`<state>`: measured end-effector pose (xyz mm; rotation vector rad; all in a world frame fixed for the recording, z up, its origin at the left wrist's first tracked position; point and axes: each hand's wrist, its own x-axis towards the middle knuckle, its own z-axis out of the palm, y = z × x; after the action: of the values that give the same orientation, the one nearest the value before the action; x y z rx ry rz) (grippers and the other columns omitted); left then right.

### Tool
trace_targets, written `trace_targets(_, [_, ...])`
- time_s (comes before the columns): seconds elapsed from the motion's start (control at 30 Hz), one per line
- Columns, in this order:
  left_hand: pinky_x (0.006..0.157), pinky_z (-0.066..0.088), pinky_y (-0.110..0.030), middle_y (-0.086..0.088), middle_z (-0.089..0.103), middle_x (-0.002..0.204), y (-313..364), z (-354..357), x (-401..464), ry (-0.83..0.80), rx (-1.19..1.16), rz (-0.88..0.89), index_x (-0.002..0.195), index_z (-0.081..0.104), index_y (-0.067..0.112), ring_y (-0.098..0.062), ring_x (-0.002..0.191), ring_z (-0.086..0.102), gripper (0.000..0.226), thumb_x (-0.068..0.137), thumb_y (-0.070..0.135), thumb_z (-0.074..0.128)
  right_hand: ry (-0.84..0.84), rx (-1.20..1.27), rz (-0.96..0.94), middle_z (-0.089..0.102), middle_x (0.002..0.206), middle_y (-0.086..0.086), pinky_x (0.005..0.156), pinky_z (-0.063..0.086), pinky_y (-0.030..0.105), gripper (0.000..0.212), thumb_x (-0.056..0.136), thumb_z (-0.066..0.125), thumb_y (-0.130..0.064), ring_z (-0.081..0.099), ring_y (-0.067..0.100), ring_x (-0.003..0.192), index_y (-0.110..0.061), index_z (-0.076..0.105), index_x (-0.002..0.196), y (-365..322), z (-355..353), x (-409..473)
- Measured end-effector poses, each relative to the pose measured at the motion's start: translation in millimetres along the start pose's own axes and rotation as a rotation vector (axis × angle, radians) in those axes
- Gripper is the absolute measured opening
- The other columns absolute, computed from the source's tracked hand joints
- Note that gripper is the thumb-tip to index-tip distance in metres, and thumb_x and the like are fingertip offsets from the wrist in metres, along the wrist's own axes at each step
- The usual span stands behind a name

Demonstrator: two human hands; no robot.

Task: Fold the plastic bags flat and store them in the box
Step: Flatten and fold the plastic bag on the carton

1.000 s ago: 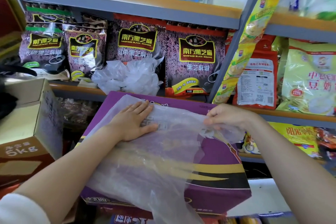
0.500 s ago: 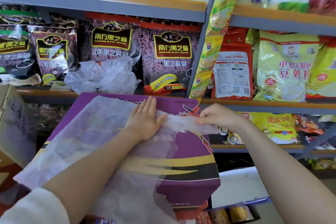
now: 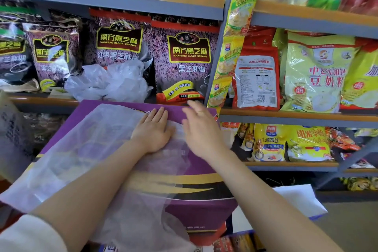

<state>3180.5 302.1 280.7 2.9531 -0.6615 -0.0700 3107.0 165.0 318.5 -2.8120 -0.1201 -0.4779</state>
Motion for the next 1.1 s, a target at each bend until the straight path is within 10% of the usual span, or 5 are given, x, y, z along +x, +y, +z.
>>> trace_targets(0.13, [0.113,0.0,-0.025,-0.012,0.001,0.156,-13.0,-10.0,-0.6,-0.014,-0.267,0.084,0.147,0.009,0.005,-0.02,0.144,0.004,0.053,0.101,0.026,0.025,-0.4,-0.027,-0.015,0.002,0.159,0.003,0.117,0.003,0.037,0.059,0.1,0.026,-0.039,0.001,0.018,0.146,-0.012,0.01,0.15,-14.8,34.8,-1.4])
trace_targets(0.37, [0.116,-0.002,-0.032,-0.002,0.0,0.157,-32.4,-2.8,-0.7,-0.007,-0.039,0.023,0.148,0.006,0.018,-0.019,0.144,-0.001,0.062,0.097,0.05,0.018,-0.41,-0.146,0.269,-0.006,0.159,-0.004,0.117,0.001,0.043,0.056,0.099,0.014,-0.046,-0.002,0.016,0.146,-0.026,0.0,0.15,48.2,15.6,-22.6])
trace_targets(0.67, [0.112,0.022,-0.037,-0.009,0.034,0.147,-12.9,-16.2,11.7,0.074,-0.198,0.303,0.135,0.043,0.011,-0.028,0.134,0.03,0.049,0.096,0.039,0.036,0.062,0.909,1.107,0.064,0.111,0.014,0.09,0.051,0.043,0.052,0.088,0.056,-0.044,0.063,0.031,0.097,-0.002,0.054,0.119,61.9,9.3,-38.8])
trace_targets(0.83, [0.099,0.037,-0.033,-0.007,0.056,0.12,3.6,-23.5,26.1,-0.007,-0.303,0.525,0.112,0.061,0.007,-0.023,0.114,0.05,0.028,0.095,0.025,0.048,0.187,0.966,0.959,0.054,0.068,0.008,0.052,0.039,0.024,0.014,0.091,0.056,-0.013,0.047,0.016,0.054,-0.003,0.064,0.088,53.4,-8.7,-43.3])
trace_targets(1.1, [0.075,0.041,-0.032,-0.005,0.062,0.09,-12.2,-34.3,36.9,-0.093,-0.445,0.586,0.09,0.061,0.007,-0.02,0.082,0.054,0.019,0.091,0.025,0.055,0.424,1.08,0.728,0.063,0.092,0.002,0.06,0.05,0.021,0.023,0.097,0.043,-0.007,0.057,0.017,0.084,-0.013,0.065,0.101,48.0,-26.4,-30.4])
